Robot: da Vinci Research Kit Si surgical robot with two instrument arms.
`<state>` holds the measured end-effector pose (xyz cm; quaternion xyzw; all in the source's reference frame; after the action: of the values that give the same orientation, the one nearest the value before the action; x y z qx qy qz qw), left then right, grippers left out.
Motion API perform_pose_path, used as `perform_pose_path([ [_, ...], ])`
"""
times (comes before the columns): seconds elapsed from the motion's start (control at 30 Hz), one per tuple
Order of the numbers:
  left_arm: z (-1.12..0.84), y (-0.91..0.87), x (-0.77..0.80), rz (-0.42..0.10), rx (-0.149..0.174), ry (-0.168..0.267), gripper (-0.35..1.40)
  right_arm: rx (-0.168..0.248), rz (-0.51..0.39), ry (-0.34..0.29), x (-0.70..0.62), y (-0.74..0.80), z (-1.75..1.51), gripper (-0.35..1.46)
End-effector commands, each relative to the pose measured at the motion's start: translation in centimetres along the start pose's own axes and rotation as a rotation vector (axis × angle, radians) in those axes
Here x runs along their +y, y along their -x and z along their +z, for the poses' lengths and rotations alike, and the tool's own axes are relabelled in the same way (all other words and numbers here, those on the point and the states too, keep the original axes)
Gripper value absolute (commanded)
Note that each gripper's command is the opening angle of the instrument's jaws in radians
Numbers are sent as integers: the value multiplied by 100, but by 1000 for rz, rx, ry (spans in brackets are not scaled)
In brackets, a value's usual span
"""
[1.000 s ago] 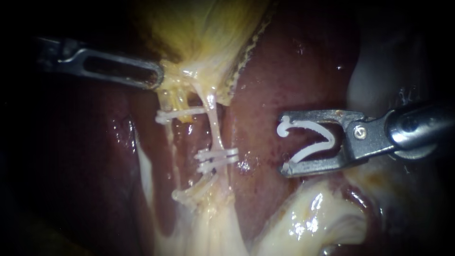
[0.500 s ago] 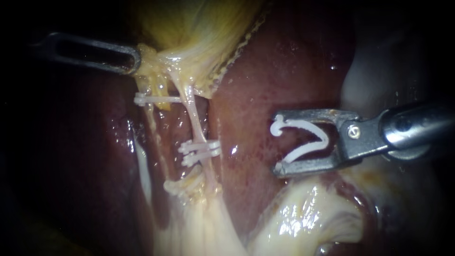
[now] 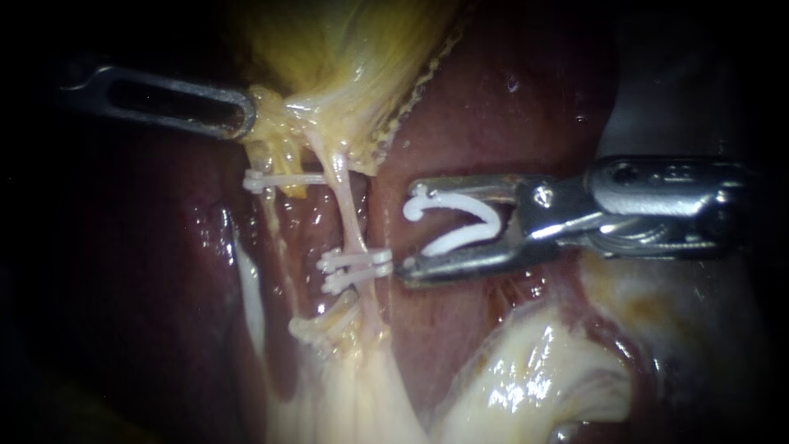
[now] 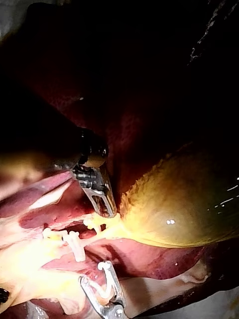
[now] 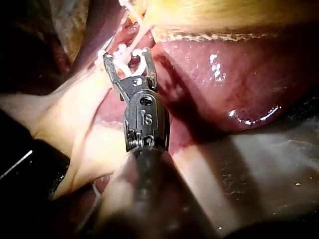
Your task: Clipping third clip right tube
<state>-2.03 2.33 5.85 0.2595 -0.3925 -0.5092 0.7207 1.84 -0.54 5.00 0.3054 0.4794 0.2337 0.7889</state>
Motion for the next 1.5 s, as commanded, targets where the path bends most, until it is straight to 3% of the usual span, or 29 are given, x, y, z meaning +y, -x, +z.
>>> perform_pose_path([
  [0.03, 0, 0, -1, 0, 2, -3, -35, 0, 11, 5, 6, 1, 2, 48],
  [0.23, 1, -2, -5, 0, 4, -5, -35, 1, 67, -5, 34, 13, 13, 48],
  [0.37, 2, -3, -7, 0, 5, -7, -35, 1, 111, -34, 46, 24, 19, 48],
  [0.8, 8, -7, -7, 2, 6, -9, -35, 9, 165, -162, 63, 45, 49, 44],
  [1.13, 10, -9, -7, 3, 9, -13, -35, 88, 225, -213, 71, 39, 76, 45],
  [1.5, 9, -9, -6, 4, 9, -14, -35, 176, 296, -262, 68, 27, 94, 47],
])
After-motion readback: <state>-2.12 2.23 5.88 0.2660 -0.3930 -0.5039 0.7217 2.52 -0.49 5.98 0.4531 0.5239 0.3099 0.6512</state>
